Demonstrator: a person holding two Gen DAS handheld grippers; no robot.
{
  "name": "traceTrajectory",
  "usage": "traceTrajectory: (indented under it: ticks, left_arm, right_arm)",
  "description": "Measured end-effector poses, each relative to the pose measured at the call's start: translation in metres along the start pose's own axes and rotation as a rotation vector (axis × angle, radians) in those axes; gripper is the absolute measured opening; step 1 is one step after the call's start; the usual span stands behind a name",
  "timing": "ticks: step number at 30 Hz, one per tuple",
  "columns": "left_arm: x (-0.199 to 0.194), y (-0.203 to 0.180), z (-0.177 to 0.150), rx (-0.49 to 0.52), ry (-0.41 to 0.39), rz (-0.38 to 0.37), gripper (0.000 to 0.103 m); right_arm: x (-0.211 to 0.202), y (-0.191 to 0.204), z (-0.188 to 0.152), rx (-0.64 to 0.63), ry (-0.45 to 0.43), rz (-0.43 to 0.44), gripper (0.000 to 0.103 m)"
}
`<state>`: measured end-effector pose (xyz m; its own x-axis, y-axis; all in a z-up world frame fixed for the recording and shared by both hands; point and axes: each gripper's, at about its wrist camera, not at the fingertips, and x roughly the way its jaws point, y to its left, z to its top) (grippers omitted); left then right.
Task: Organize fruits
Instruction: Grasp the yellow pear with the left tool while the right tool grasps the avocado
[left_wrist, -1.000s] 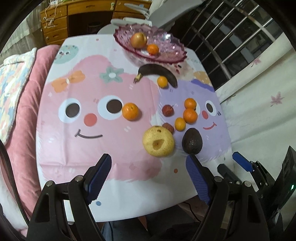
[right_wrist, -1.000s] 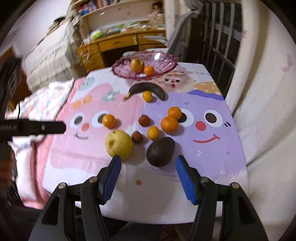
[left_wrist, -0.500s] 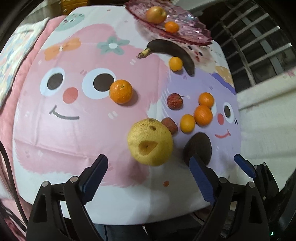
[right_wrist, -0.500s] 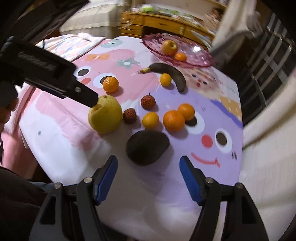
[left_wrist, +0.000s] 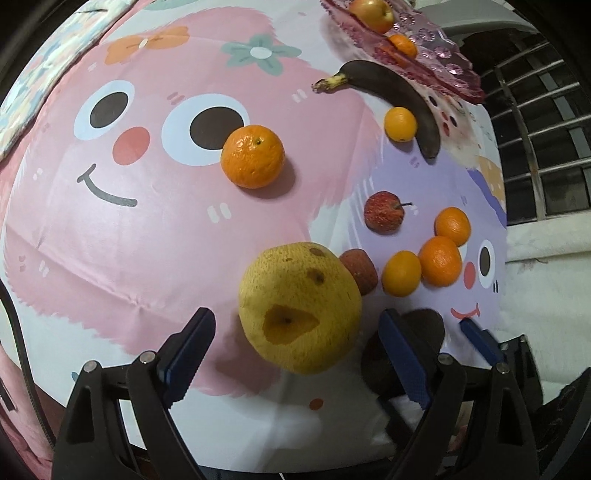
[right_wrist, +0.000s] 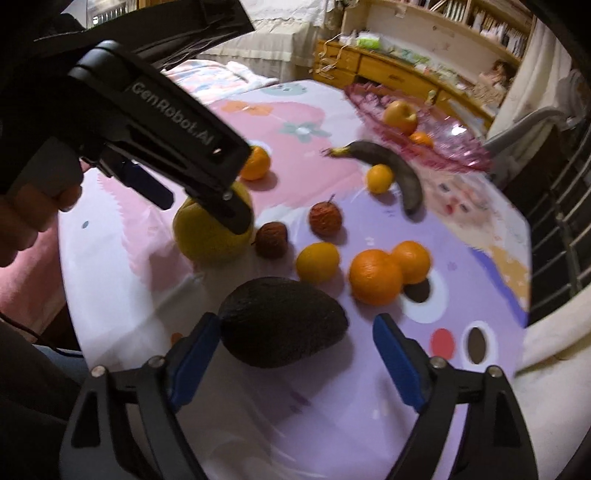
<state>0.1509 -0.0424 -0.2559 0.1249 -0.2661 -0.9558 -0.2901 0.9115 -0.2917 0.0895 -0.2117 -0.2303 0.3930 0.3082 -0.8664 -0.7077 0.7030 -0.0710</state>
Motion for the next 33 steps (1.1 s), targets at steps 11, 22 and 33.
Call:
traceTrajectory:
  ticks: [11, 22, 33]
  left_arm:
    - [0.023, 0.0, 0.012, -0.043, 0.051, 0.028, 0.076]
    - [0.029, -0.002, 0.016, -0.033, 0.054, 0.008, 0.074]
    - [0.029, -0.006, 0.013, -0.035, 0.05, 0.027, 0.067]
  right_arm:
    - [0.023, -0.005, -0.003, 0.032, 0.002, 0.137, 0.091]
    - [0.031, -0.014, -0.012, 0.114, 0.055, 0.215, 0.079]
    - [0.03, -0.029, -0.015, 0.207, 0.07, 0.287, 0.077]
